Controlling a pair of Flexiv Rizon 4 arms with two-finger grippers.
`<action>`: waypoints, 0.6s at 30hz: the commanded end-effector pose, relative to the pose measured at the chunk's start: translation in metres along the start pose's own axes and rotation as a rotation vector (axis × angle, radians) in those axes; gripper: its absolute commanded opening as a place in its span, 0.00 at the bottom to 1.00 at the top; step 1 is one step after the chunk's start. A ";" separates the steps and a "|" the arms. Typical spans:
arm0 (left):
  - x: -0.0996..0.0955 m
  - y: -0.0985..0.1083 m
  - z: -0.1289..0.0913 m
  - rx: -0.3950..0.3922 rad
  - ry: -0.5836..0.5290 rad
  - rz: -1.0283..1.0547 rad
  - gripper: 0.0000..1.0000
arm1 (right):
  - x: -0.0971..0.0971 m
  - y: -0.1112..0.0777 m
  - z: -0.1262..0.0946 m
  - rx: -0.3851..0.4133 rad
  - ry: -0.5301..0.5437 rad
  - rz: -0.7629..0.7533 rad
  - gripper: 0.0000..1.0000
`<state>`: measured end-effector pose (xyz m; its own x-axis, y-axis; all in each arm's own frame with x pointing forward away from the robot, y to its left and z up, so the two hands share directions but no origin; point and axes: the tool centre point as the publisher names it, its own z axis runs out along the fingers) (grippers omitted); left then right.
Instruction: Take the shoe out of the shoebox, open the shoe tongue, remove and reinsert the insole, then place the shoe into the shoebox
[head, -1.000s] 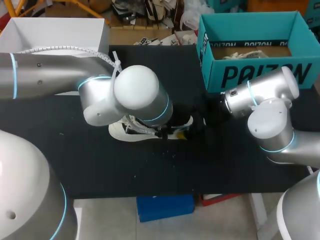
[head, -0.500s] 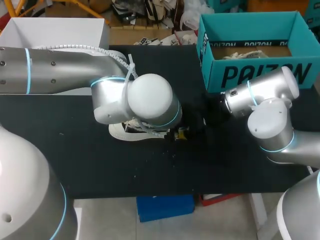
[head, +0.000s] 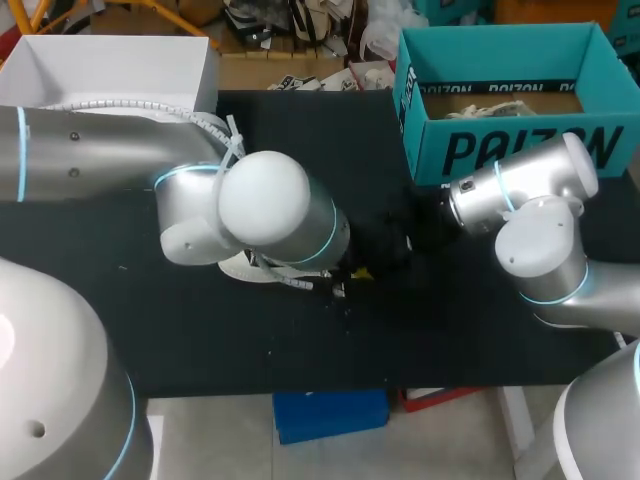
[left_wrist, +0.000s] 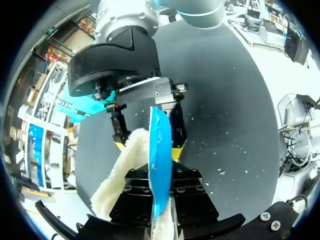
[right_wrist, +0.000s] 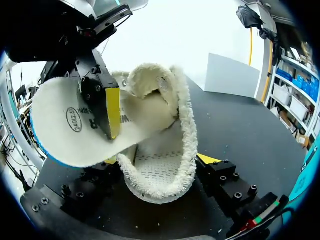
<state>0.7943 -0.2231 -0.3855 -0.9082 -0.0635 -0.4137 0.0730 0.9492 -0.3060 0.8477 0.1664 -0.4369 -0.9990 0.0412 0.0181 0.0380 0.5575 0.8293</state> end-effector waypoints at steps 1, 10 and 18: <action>0.001 0.017 -0.034 0.143 0.044 0.006 0.00 | -0.002 -0.003 0.002 0.003 0.000 0.002 0.00; -0.010 -0.021 -0.073 0.397 0.131 -0.004 0.00 | -0.002 -0.003 0.002 0.003 0.000 0.002 0.00; -0.038 -0.059 -0.117 0.638 0.205 -0.048 0.00 | -0.002 -0.003 0.002 0.003 0.000 0.002 0.00</action>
<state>0.7746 -0.2536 -0.2663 -0.9513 -0.0546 -0.3033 0.1805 0.6989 -0.6920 0.8480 0.1662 -0.4370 -0.9990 0.0416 0.0183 0.0384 0.5576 0.8292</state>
